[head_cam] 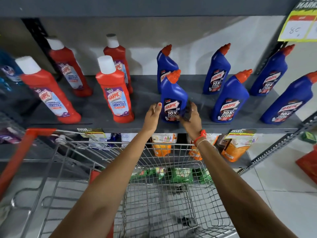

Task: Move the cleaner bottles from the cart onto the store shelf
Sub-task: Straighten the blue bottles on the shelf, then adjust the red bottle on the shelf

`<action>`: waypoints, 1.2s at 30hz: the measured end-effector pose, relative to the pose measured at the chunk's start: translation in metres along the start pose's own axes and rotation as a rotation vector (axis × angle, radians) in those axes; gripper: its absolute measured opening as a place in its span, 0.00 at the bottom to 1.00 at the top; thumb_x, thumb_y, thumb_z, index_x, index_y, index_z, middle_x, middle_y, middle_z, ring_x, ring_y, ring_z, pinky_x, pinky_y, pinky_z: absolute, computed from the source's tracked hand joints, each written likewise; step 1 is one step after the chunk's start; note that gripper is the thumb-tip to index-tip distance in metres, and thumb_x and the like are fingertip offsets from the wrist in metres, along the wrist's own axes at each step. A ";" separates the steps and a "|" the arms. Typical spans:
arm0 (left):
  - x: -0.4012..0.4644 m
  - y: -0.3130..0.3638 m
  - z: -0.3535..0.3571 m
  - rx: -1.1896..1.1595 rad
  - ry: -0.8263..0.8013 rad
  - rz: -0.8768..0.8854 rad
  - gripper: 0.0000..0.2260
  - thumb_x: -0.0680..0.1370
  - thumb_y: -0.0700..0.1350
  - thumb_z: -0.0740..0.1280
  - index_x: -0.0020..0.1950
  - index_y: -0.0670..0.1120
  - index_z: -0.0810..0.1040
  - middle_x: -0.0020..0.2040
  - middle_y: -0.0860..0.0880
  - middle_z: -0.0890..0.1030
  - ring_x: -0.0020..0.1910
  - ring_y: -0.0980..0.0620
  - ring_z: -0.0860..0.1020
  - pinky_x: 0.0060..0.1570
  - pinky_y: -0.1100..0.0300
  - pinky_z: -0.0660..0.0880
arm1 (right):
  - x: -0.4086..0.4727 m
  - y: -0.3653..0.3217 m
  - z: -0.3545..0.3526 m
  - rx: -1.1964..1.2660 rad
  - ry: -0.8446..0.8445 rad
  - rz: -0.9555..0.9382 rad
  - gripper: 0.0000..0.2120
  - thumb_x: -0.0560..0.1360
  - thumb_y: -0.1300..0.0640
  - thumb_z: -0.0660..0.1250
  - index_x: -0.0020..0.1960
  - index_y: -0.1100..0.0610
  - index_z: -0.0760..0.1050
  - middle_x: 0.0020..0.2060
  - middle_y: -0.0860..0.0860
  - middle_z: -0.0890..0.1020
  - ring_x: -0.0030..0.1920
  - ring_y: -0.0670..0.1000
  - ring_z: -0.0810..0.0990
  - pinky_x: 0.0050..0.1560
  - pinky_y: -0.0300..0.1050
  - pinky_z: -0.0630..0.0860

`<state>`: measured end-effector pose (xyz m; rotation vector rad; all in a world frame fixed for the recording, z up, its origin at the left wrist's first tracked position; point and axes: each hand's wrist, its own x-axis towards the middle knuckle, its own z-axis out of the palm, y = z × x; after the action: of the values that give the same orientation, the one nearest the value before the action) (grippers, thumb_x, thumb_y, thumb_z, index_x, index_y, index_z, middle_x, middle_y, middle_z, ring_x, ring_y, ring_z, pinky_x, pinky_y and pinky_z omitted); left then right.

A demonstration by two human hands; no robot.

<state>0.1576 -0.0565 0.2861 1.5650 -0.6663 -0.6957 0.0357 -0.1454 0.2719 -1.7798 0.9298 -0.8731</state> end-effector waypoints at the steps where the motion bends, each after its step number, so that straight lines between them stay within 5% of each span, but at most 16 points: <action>1: -0.008 -0.005 -0.004 -0.010 0.059 0.049 0.10 0.78 0.48 0.58 0.49 0.43 0.74 0.47 0.47 0.77 0.47 0.52 0.75 0.48 0.73 0.70 | -0.006 0.004 0.004 0.024 0.090 0.009 0.30 0.67 0.68 0.70 0.66 0.60 0.64 0.58 0.59 0.77 0.57 0.57 0.77 0.57 0.48 0.76; 3: -0.025 -0.018 -0.017 -0.037 0.150 0.140 0.11 0.79 0.45 0.57 0.54 0.42 0.75 0.48 0.48 0.78 0.47 0.54 0.77 0.52 0.63 0.73 | -0.024 0.008 0.012 0.018 0.237 0.013 0.25 0.65 0.74 0.65 0.61 0.61 0.69 0.52 0.56 0.76 0.49 0.57 0.79 0.46 0.32 0.77; 6: -0.043 -0.044 -0.048 -0.050 0.297 0.186 0.12 0.79 0.43 0.56 0.40 0.48 0.76 0.34 0.53 0.79 0.29 0.61 0.75 0.34 0.66 0.73 | -0.048 0.005 0.030 -0.117 0.319 -0.037 0.21 0.64 0.76 0.60 0.55 0.63 0.72 0.49 0.61 0.75 0.43 0.51 0.74 0.37 0.20 0.68; 9: -0.048 -0.047 -0.083 -0.080 0.493 0.204 0.14 0.78 0.44 0.57 0.34 0.51 0.74 0.22 0.57 0.73 0.22 0.60 0.66 0.25 0.66 0.64 | -0.057 -0.008 0.055 -0.123 0.223 -0.066 0.20 0.65 0.75 0.60 0.55 0.62 0.72 0.49 0.62 0.74 0.42 0.50 0.72 0.44 0.41 0.77; 12: -0.036 -0.034 -0.119 -0.136 0.622 0.227 0.10 0.78 0.45 0.58 0.38 0.53 0.74 0.32 0.50 0.72 0.31 0.53 0.69 0.31 0.60 0.66 | -0.049 -0.031 0.081 -0.110 0.030 -0.170 0.20 0.67 0.74 0.61 0.55 0.60 0.72 0.47 0.59 0.74 0.41 0.52 0.74 0.47 0.48 0.78; 15: -0.023 -0.012 -0.143 -0.140 0.540 0.262 0.06 0.77 0.45 0.59 0.53 0.49 0.72 0.47 0.49 0.74 0.47 0.52 0.73 0.49 0.58 0.72 | -0.028 -0.053 0.111 -0.104 -0.122 -0.199 0.22 0.67 0.70 0.67 0.60 0.61 0.70 0.50 0.60 0.76 0.49 0.55 0.75 0.55 0.55 0.77; 18: -0.008 0.008 -0.152 -0.118 0.305 0.154 0.17 0.78 0.43 0.58 0.67 0.43 0.63 0.52 0.53 0.73 0.51 0.59 0.72 0.51 0.70 0.71 | -0.008 -0.074 0.139 -0.005 -0.296 -0.031 0.32 0.67 0.64 0.73 0.67 0.62 0.62 0.61 0.61 0.75 0.61 0.58 0.74 0.64 0.56 0.72; 21: 0.004 0.012 -0.156 -0.059 0.097 0.065 0.17 0.78 0.41 0.60 0.66 0.40 0.63 0.59 0.44 0.72 0.53 0.51 0.73 0.60 0.52 0.70 | 0.001 -0.081 0.152 0.010 -0.398 0.042 0.30 0.68 0.62 0.73 0.65 0.62 0.64 0.61 0.61 0.77 0.60 0.59 0.76 0.65 0.57 0.72; 26: 0.011 0.009 -0.158 -0.042 0.094 0.030 0.16 0.78 0.37 0.57 0.64 0.35 0.64 0.62 0.36 0.73 0.44 0.57 0.74 0.41 0.70 0.76 | -0.004 -0.086 0.159 0.001 -0.345 0.048 0.23 0.70 0.63 0.70 0.63 0.62 0.67 0.59 0.61 0.79 0.57 0.59 0.78 0.60 0.50 0.75; 31: 0.009 0.013 -0.162 -0.019 0.076 -0.005 0.16 0.78 0.39 0.59 0.65 0.37 0.65 0.65 0.35 0.72 0.59 0.44 0.74 0.54 0.57 0.74 | -0.011 -0.089 0.161 -0.023 -0.316 0.035 0.19 0.72 0.61 0.69 0.60 0.64 0.68 0.58 0.61 0.79 0.57 0.59 0.78 0.57 0.47 0.75; 36: 0.005 0.015 -0.163 0.008 0.086 0.024 0.16 0.77 0.38 0.60 0.65 0.37 0.66 0.64 0.34 0.73 0.55 0.48 0.73 0.52 0.56 0.74 | -0.014 -0.090 0.160 -0.030 -0.323 0.046 0.18 0.72 0.62 0.67 0.60 0.63 0.67 0.58 0.62 0.79 0.57 0.59 0.78 0.59 0.50 0.75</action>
<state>0.2840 0.0440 0.3141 1.5828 -0.6241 -0.6048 0.1869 -0.0438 0.3007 -1.8488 0.7725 -0.5236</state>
